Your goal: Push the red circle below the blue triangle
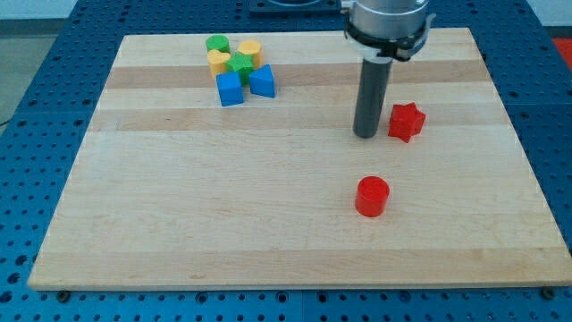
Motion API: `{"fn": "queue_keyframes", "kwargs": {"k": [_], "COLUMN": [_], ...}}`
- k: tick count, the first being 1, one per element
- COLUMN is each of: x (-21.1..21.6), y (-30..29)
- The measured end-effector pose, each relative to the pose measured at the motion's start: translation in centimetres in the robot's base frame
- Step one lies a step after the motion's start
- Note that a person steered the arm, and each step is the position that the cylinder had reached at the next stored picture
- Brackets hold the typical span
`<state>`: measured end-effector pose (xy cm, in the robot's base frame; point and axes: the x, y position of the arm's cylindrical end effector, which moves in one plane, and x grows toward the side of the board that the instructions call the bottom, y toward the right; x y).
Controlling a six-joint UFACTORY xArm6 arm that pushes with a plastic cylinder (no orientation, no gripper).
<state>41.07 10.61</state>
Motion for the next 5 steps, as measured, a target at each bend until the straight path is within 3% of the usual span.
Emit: {"fn": "queue_keyframes", "kwargs": {"k": [1, 3, 4, 5], "x": [-0.1, 12.8, 13.4, 11.0], "y": [3.5, 8.8, 0.3, -10.1]}}
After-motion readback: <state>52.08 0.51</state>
